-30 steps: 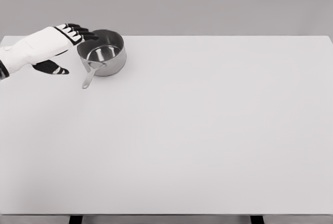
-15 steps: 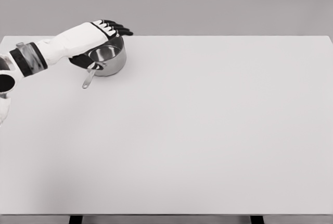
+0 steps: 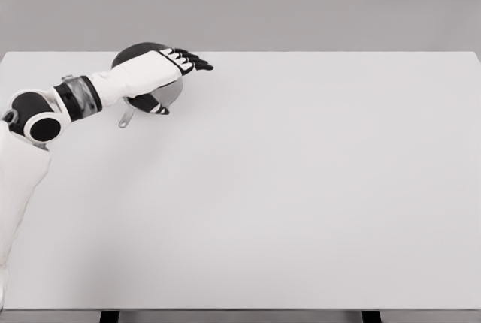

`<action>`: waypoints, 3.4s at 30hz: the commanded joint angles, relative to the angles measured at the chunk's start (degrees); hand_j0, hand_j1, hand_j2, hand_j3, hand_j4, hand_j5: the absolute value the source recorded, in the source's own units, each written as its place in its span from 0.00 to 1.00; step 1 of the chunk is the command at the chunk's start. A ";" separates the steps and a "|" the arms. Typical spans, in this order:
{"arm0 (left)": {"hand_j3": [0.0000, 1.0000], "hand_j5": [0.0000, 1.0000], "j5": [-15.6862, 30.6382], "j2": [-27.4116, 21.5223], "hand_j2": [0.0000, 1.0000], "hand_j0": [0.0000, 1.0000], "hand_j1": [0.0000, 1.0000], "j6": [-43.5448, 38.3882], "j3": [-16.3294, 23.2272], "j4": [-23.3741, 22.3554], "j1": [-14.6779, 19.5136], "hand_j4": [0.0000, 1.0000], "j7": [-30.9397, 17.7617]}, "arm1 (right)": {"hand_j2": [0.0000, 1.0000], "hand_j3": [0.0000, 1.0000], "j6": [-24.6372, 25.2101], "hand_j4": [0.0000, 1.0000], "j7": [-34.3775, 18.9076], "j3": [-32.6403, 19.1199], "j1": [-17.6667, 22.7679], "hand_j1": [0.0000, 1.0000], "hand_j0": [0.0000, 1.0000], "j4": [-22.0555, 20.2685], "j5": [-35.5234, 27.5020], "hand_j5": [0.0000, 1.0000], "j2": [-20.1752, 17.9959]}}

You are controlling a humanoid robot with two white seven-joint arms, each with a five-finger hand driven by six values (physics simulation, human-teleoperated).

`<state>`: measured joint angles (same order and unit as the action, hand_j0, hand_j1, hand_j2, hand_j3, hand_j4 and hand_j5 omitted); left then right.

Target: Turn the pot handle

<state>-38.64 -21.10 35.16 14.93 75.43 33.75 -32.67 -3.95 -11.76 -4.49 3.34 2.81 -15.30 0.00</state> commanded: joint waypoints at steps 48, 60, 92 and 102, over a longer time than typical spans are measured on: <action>1.00 1.00 -12.78 1.33 1.00 1.00 1.00 -5.99 -0.69 -0.37 -2.02 1.00 0.24 | 1.00 1.00 0.08 1.00 -0.01 0.00 0.00 1.00 1.00 0.00 0.01 1.00 0.00; 1.00 1.00 -17.35 1.15 1.00 1.00 1.00 -9.50 -0.51 0.42 -3.16 1.00 0.24 | 1.00 1.00 0.00 1.00 -0.01 0.00 0.00 1.00 1.00 0.00 0.01 1.00 0.00; 1.00 1.00 -17.43 -0.26 1.00 1.00 1.00 -10.03 -2.01 2.79 -3.69 1.00 0.24 | 1.00 1.00 0.00 1.00 -0.01 0.00 0.00 1.00 1.00 0.00 0.01 1.00 0.00; 1.00 1.00 -17.35 -1.57 1.00 1.00 1.00 -9.94 -3.68 2.88 -4.13 1.00 0.24 | 1.00 1.00 0.00 1.00 -0.01 0.00 0.00 1.00 1.00 0.00 0.01 1.00 0.00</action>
<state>-56.19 -22.36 25.34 11.65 78.31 29.62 -32.47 -3.95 -11.76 -4.49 3.34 2.81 -15.30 0.00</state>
